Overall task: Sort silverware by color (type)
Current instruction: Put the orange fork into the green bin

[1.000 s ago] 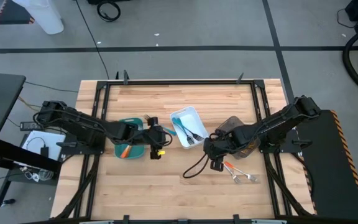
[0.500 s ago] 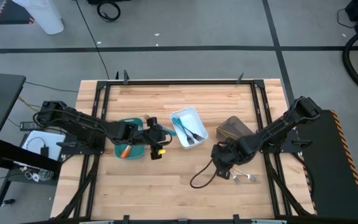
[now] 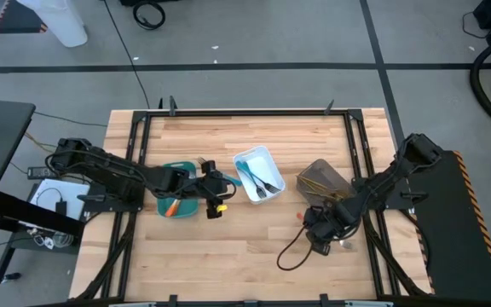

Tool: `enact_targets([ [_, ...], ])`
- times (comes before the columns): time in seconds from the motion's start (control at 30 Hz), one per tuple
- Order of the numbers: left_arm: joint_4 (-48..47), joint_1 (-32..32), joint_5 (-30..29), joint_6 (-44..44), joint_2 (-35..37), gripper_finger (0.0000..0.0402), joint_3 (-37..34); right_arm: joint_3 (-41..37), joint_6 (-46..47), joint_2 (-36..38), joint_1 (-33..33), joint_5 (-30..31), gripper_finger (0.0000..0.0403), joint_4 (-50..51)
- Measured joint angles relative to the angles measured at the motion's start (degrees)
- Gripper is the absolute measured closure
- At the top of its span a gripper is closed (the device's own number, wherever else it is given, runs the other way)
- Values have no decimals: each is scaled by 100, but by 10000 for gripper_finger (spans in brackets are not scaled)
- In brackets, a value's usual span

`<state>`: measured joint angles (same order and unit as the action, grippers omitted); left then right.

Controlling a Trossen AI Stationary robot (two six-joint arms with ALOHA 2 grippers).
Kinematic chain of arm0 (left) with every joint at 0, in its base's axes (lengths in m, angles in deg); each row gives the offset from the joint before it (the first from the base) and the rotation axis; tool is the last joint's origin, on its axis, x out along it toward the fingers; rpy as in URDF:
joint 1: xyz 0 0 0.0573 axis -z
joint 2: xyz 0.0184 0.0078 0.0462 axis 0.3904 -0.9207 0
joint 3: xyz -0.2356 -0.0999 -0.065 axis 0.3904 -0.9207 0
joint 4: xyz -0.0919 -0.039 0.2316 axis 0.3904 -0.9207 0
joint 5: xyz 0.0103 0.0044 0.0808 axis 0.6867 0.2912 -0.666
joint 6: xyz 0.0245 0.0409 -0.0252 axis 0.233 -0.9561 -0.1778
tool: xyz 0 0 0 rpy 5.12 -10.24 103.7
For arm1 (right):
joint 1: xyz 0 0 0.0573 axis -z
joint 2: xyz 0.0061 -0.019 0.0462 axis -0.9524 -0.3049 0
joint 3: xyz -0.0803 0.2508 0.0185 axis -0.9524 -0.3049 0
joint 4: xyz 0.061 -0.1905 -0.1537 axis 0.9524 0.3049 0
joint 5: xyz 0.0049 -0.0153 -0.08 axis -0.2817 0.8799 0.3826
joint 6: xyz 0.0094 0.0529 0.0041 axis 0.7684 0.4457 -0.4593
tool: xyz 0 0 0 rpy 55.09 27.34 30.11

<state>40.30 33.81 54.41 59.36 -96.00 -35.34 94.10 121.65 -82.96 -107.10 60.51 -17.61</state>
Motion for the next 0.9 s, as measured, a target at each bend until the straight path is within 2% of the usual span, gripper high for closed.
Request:
enact_targets([
  [0.3, 0, -1, 0, 3, 0, 230, 0, 0, 703, 0, -549, -20, 275, 22],
  [0.5, 0, -1, 0, 2, 0, 230, 0, -42, 1120, -2, -841, 74, 275, 377],
  [0.73, 2, -1, 0, 4, 0, 230, 0, -557, 1285, -3, -936, 24, 275, -54],
  [0.9, 2, -1, 0, 4, 0, 230, 0, -627, 1346, 9, -936, 136, 275, -67],
])
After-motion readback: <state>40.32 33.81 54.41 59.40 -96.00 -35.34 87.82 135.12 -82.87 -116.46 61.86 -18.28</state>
